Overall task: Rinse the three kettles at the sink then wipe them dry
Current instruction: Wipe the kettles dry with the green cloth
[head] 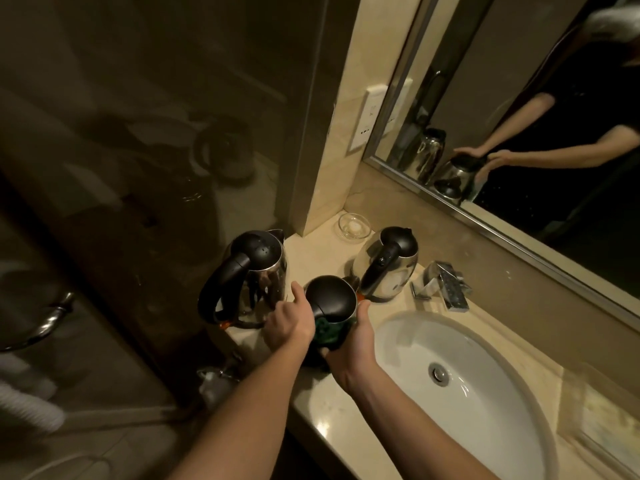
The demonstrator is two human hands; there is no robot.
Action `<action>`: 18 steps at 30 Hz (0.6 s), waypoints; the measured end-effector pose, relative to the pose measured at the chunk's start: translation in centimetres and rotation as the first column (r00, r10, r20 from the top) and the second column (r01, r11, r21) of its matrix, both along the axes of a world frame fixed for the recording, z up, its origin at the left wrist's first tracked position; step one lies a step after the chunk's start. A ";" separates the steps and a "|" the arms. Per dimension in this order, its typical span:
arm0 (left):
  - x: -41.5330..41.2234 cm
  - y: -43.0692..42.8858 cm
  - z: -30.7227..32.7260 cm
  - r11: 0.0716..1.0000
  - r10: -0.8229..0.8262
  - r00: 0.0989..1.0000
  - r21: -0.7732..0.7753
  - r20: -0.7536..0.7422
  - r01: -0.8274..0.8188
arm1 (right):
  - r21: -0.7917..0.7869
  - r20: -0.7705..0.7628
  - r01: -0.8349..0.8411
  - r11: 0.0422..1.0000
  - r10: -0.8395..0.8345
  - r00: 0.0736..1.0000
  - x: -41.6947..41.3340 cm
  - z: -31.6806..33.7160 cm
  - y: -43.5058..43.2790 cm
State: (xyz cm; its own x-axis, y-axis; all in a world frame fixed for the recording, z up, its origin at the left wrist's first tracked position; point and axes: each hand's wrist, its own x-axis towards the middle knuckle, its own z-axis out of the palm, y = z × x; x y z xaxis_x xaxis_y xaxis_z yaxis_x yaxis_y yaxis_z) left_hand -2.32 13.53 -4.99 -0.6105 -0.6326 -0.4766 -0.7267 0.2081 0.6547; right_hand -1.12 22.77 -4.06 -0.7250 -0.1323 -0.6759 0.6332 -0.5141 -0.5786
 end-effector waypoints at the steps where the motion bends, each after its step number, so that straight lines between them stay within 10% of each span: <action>1: -0.3 0.0 -0.1 1.000 0.015 1.000 0.006 -0.002 -0.015 | -0.011 0.013 0.010 1.000 -0.010 1.000 -0.3 0.1 -0.1; 18: -8.5 1.1 0.5 0.988 0.151 0.988 0.005 -0.002 -0.151 | 0.047 0.069 -0.034 0.998 0.031 0.997 -8.9 -0.1 -0.7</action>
